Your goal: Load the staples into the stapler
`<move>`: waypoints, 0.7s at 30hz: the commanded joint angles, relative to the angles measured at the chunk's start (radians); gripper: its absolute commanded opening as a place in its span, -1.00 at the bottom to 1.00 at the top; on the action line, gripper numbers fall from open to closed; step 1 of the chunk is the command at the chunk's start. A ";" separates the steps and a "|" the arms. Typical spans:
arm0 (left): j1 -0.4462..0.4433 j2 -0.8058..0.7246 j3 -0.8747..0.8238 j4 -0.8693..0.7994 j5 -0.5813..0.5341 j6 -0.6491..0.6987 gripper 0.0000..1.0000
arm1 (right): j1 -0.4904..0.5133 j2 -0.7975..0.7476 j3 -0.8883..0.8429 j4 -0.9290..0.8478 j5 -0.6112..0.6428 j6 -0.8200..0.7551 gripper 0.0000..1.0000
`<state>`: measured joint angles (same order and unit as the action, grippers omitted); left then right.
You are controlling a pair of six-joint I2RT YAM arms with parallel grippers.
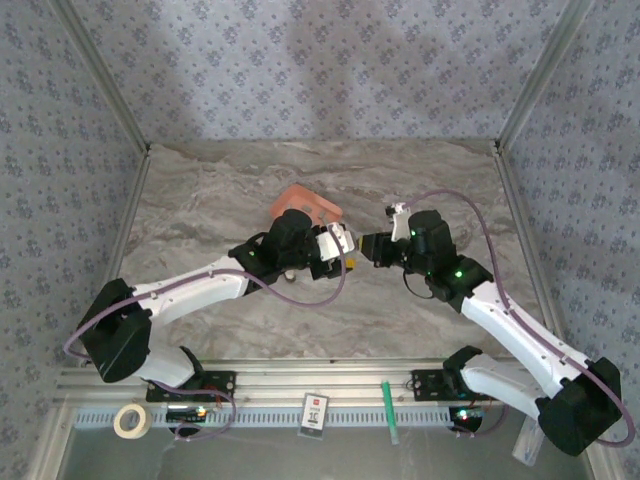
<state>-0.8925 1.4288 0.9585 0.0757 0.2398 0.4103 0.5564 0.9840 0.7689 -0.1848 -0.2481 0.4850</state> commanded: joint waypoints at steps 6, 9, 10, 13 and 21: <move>-0.007 0.026 0.065 0.001 0.016 -0.034 -0.03 | -0.005 -0.018 -0.010 0.049 -0.061 0.037 -0.77; -0.006 0.031 0.069 -0.001 0.016 -0.038 -0.03 | -0.007 -0.018 -0.014 0.061 -0.071 0.045 -0.77; -0.006 0.033 0.071 -0.003 0.015 -0.039 -0.03 | -0.007 -0.019 -0.014 0.065 -0.074 0.047 -0.77; -0.006 0.042 0.078 -0.014 0.012 -0.041 -0.06 | -0.009 -0.019 -0.016 0.071 -0.084 0.051 -0.77; -0.006 0.049 0.094 -0.014 -0.039 -0.110 -0.63 | -0.016 -0.033 -0.013 0.034 -0.035 0.051 -0.55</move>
<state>-0.8970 1.4704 1.0069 0.0608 0.2344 0.3576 0.5453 0.9775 0.7540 -0.1390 -0.3084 0.5236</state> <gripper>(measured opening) 0.210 0.195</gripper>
